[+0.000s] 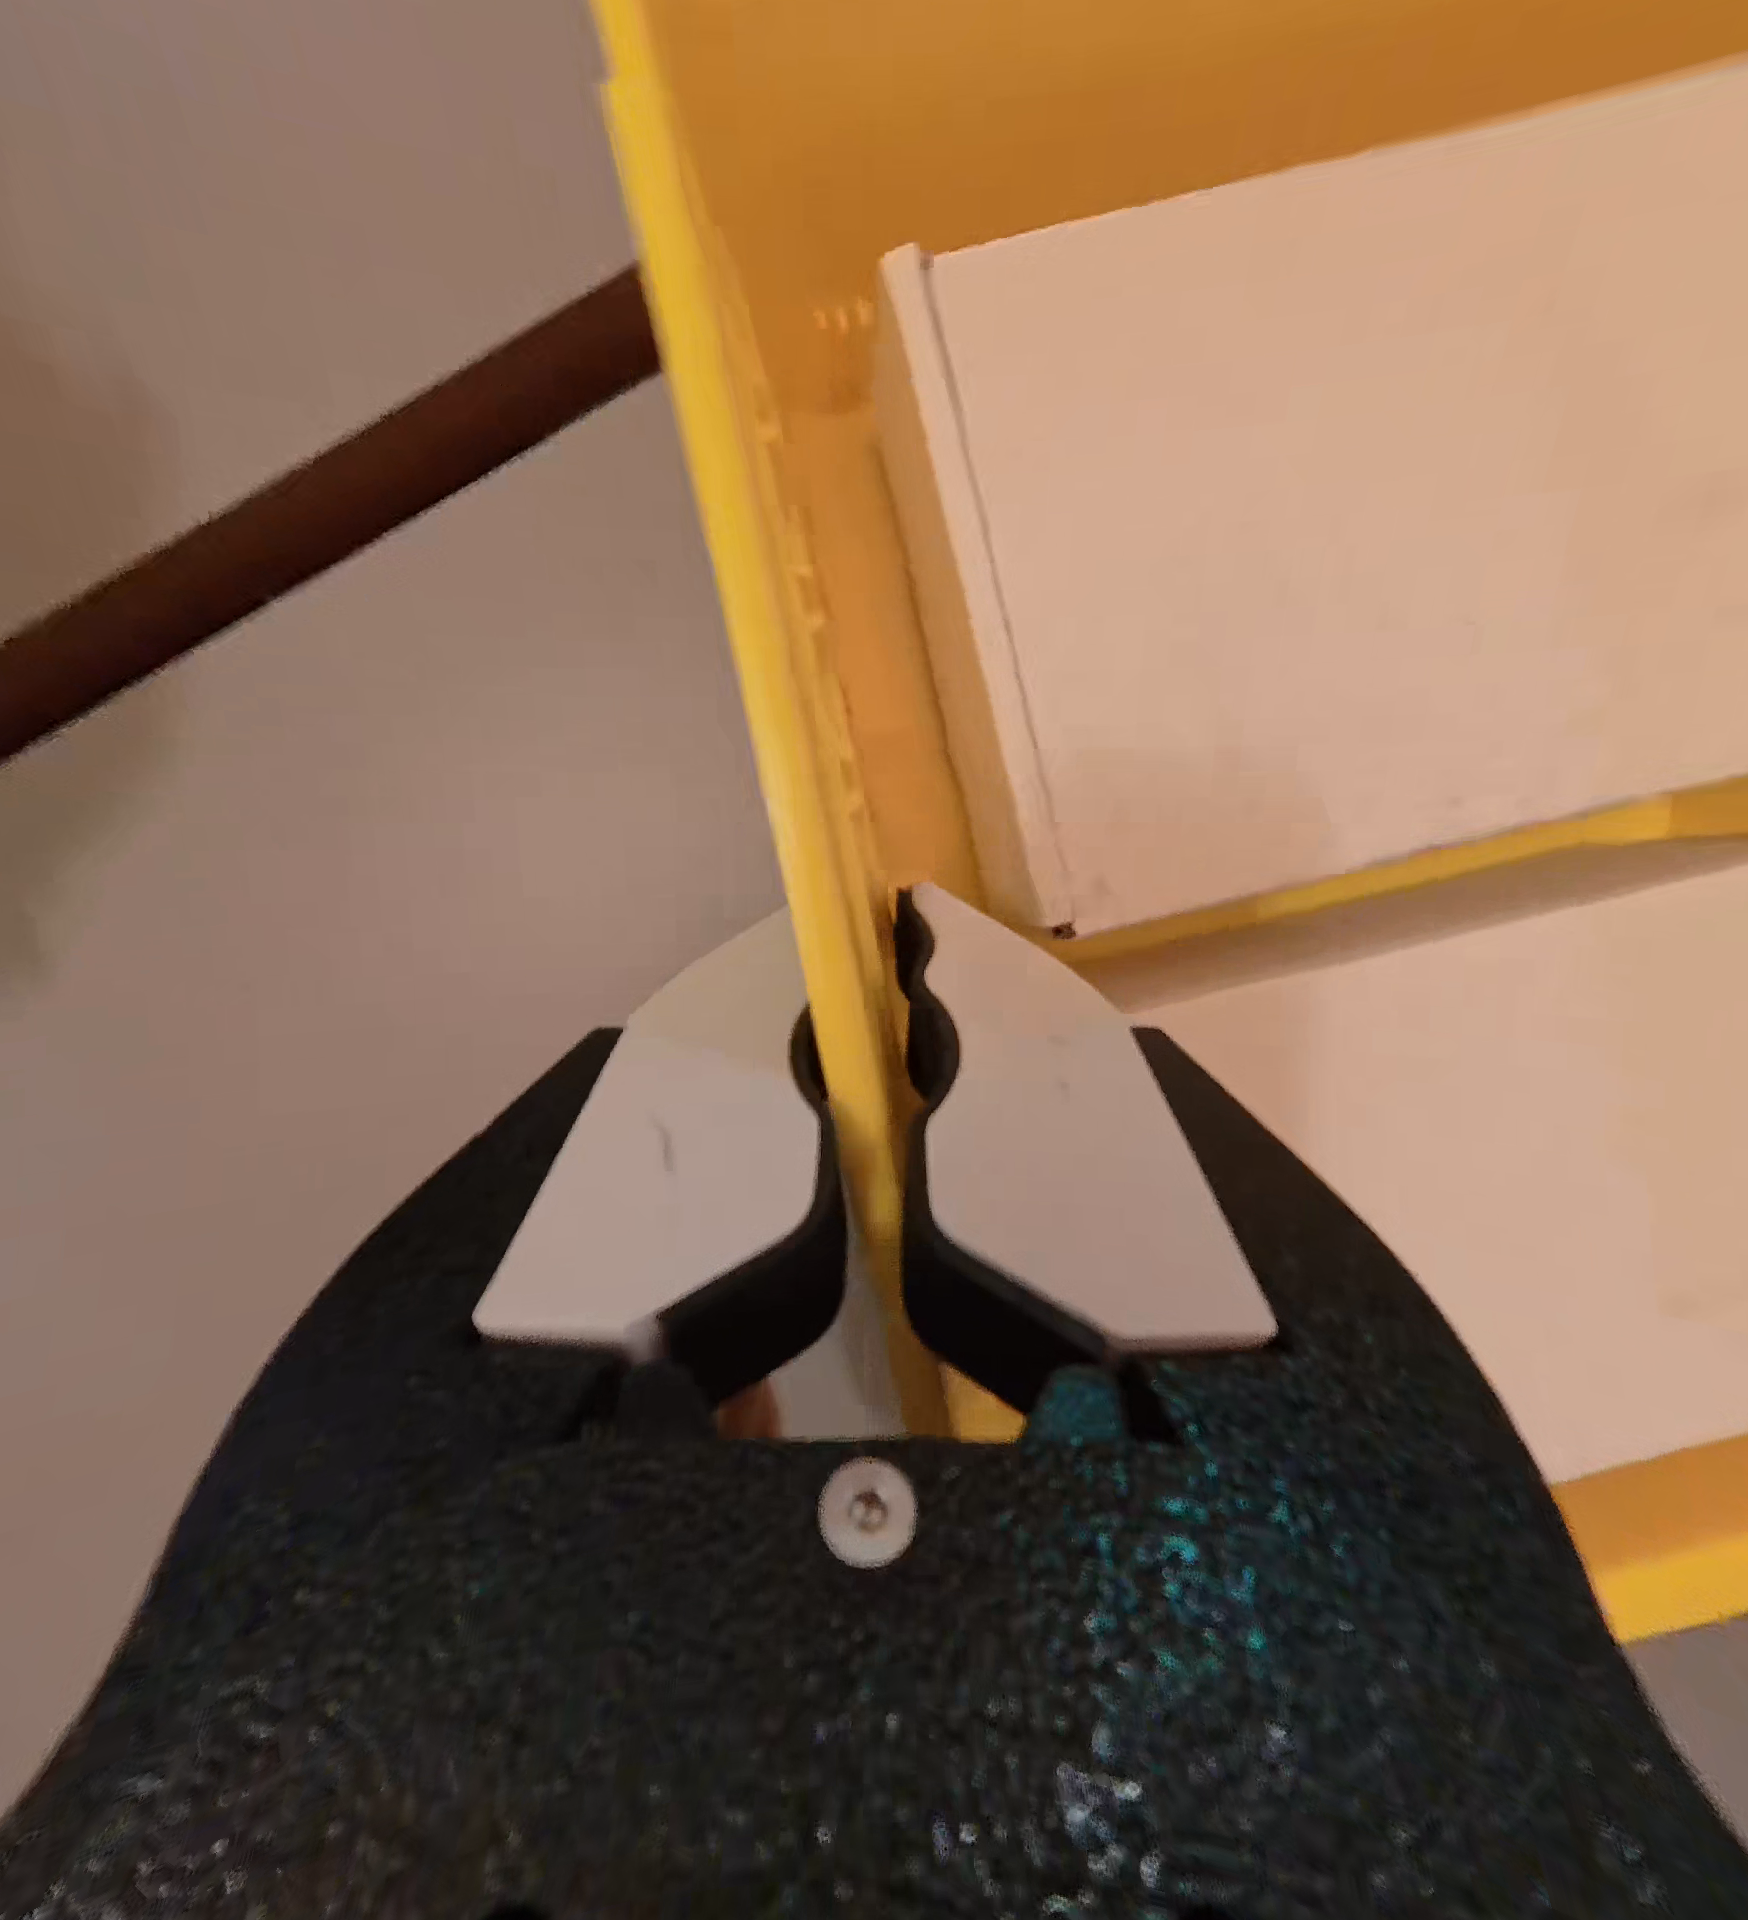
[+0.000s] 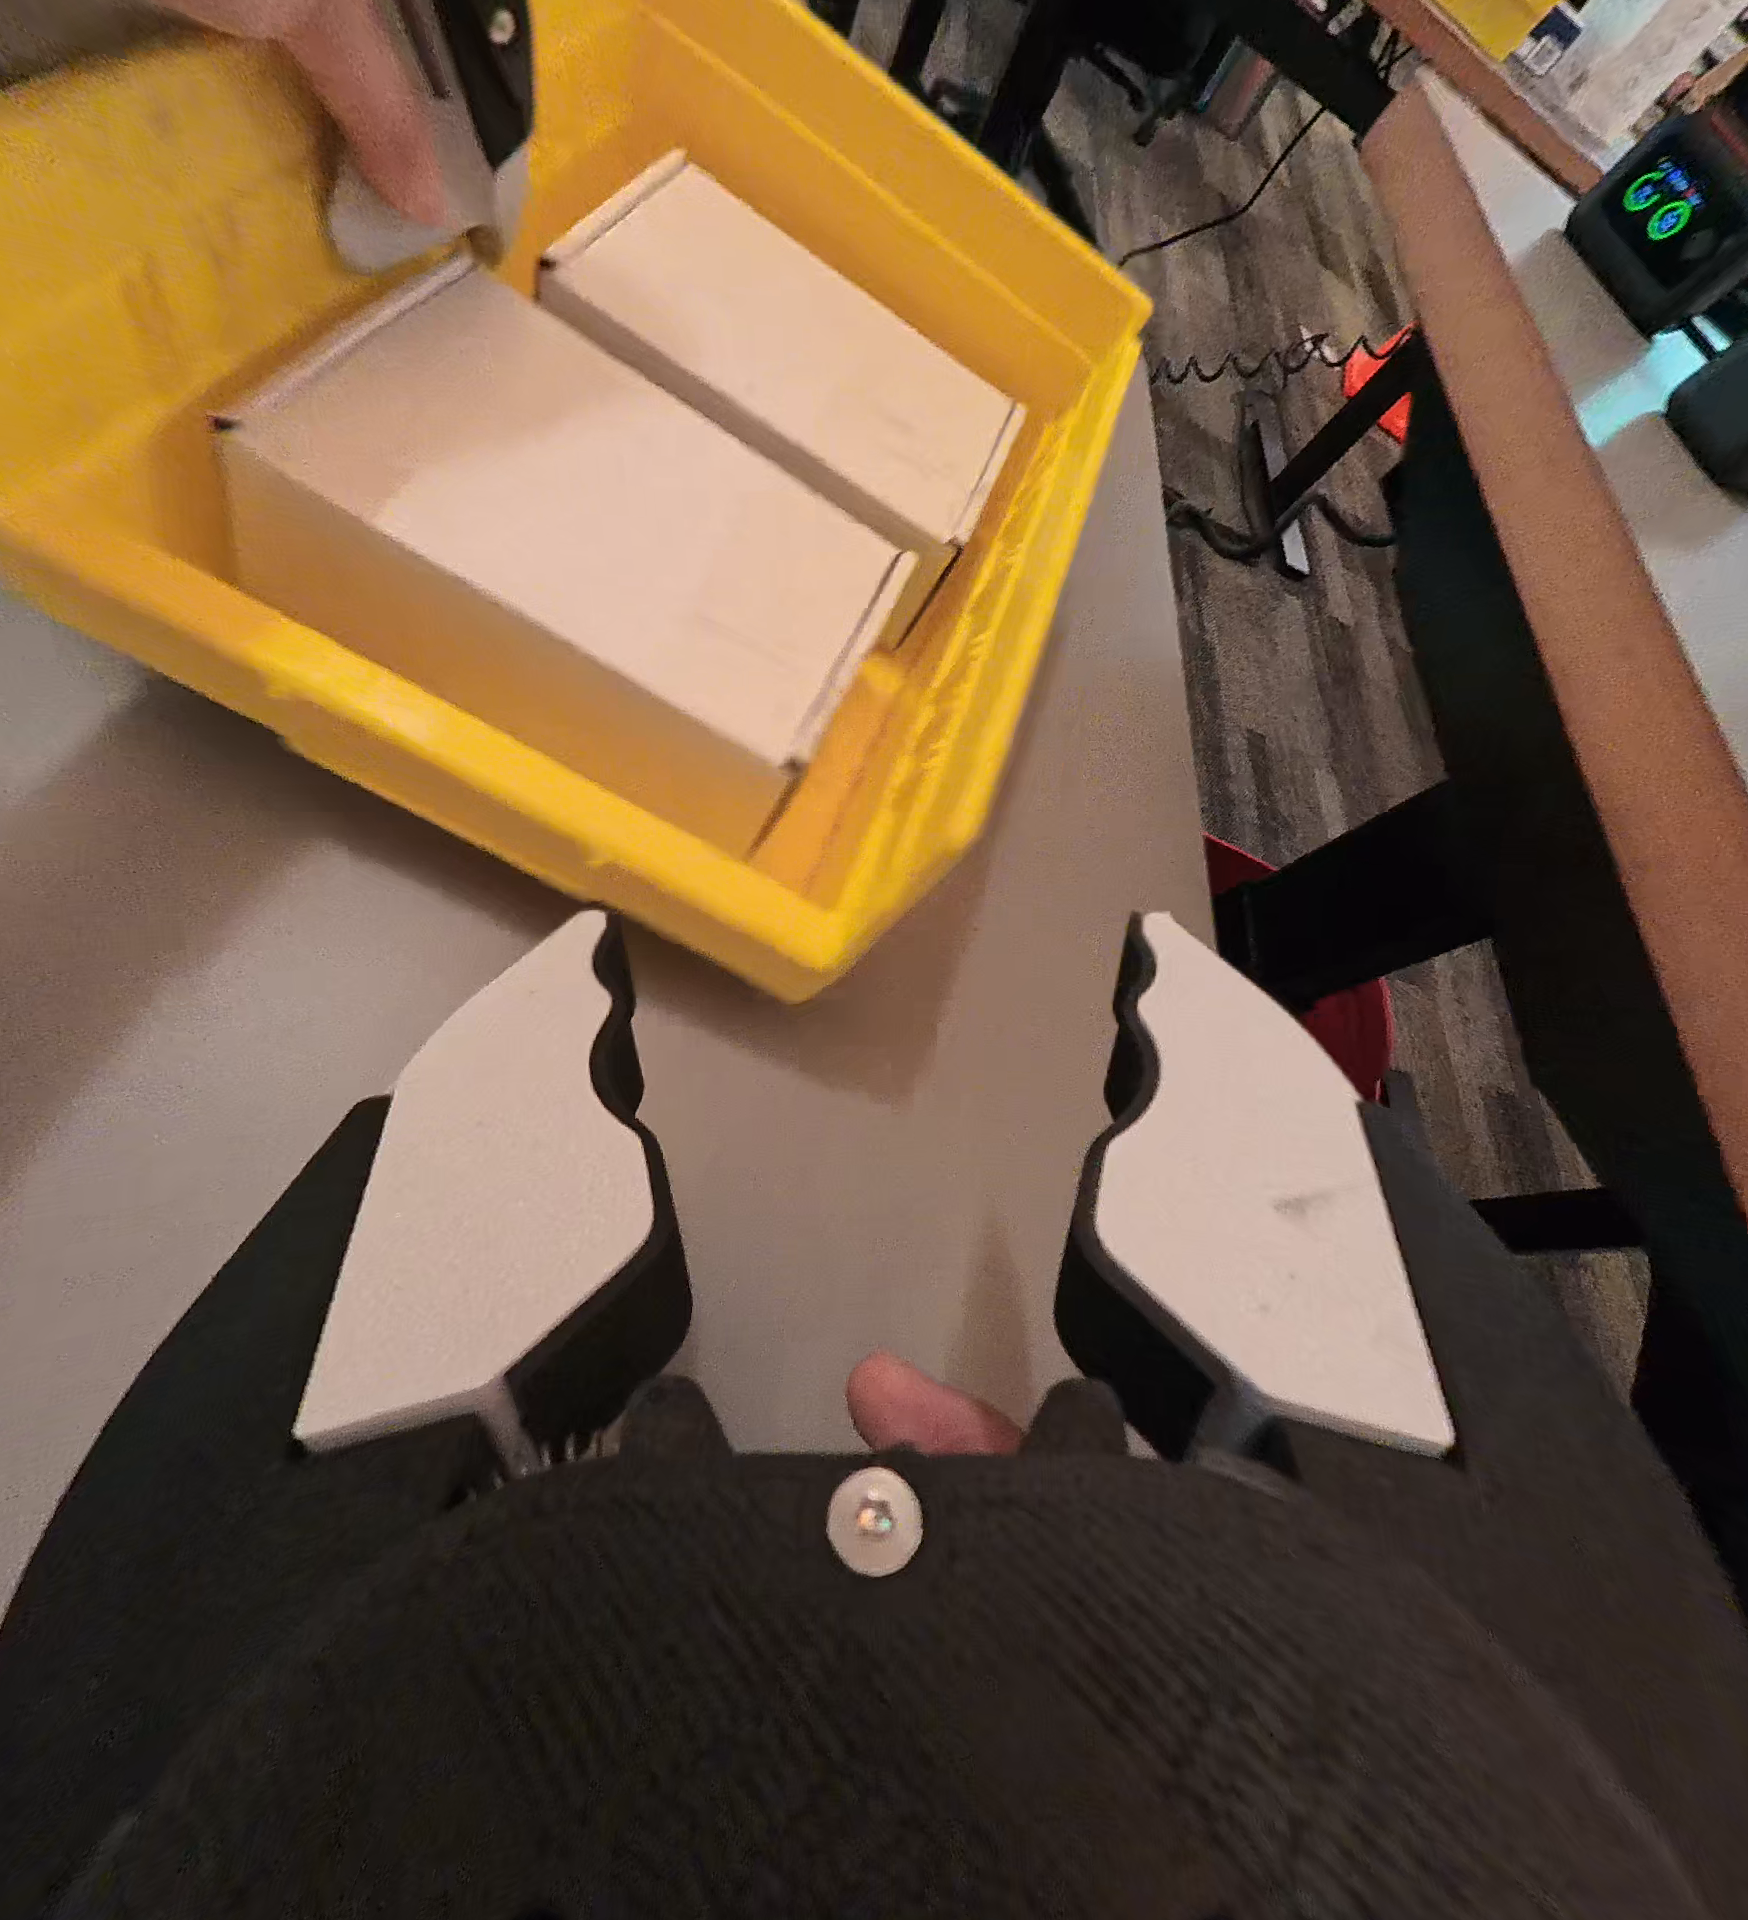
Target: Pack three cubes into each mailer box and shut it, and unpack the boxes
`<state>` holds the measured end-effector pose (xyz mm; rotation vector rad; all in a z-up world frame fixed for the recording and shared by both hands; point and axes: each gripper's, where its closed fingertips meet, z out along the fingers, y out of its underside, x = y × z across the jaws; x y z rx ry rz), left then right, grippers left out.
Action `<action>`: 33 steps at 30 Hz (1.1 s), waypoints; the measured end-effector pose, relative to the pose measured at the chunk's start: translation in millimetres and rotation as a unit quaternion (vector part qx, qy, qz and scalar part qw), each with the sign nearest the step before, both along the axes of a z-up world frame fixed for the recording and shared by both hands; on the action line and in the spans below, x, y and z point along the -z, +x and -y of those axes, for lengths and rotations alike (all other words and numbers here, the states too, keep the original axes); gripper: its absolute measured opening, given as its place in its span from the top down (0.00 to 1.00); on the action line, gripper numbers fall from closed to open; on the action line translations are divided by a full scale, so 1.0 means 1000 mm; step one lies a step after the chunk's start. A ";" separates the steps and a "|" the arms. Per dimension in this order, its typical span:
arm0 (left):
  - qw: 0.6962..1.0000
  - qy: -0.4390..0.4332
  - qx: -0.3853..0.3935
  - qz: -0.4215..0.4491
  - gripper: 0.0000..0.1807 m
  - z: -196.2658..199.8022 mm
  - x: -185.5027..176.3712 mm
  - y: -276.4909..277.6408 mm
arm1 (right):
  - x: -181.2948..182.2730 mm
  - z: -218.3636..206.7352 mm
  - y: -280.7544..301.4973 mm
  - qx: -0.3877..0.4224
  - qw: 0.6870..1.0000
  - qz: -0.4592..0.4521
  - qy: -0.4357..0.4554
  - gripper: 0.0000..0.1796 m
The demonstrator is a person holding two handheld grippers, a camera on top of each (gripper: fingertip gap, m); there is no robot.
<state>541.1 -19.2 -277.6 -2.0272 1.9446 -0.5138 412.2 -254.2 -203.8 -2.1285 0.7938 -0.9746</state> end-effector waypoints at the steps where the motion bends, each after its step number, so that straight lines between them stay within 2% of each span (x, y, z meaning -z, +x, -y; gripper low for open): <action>1: 1.000 -0.018 0.015 -0.004 0.97 -0.002 -0.001 -0.006 | -0.005 0.001 -0.001 0.001 1.000 0.006 0.007 0.50; 4: 0.995 -0.005 0.100 -0.016 0.97 -0.021 -0.010 -0.026 | -0.024 0.000 -0.008 -0.013 0.998 0.017 0.065 0.51; 8: 0.982 0.042 0.174 -0.054 0.98 -0.068 -0.047 -0.064 | -0.047 0.001 -0.011 -0.010 0.990 0.036 0.136 0.54; 13: 0.973 0.040 0.206 -0.097 0.98 -0.156 -0.106 -0.137 | -0.032 -0.017 -0.012 -0.020 0.995 0.012 0.094 0.51; 15: 0.977 0.022 0.183 -0.107 0.98 -0.201 -0.129 -0.173 | -0.026 -0.038 -0.019 -0.045 0.996 -0.004 0.074 0.49; 17: 0.984 0.006 0.143 -0.104 0.97 -0.251 -0.151 -0.211 | -0.033 -0.071 -0.034 -0.093 0.991 -0.010 0.098 0.49; 21: 0.997 -0.002 0.036 -0.068 0.97 -0.361 -0.189 -0.295 | -0.046 -0.151 -0.077 -0.196 0.963 -0.048 0.177 0.50; 24: 0.997 -0.001 -0.055 -0.046 0.97 -0.441 -0.206 -0.370 | -0.037 -0.210 -0.118 -0.276 0.941 -0.086 0.176 0.49; 28: 0.987 -0.005 -0.160 -0.033 0.97 -0.526 -0.207 -0.476 | -0.012 -0.287 -0.164 -0.339 0.919 -0.131 0.150 0.45; 33: 0.959 -0.021 -0.281 -0.033 0.97 -0.598 -0.179 -0.599 | -0.019 -0.413 -0.198 -0.329 0.891 -0.189 0.249 0.44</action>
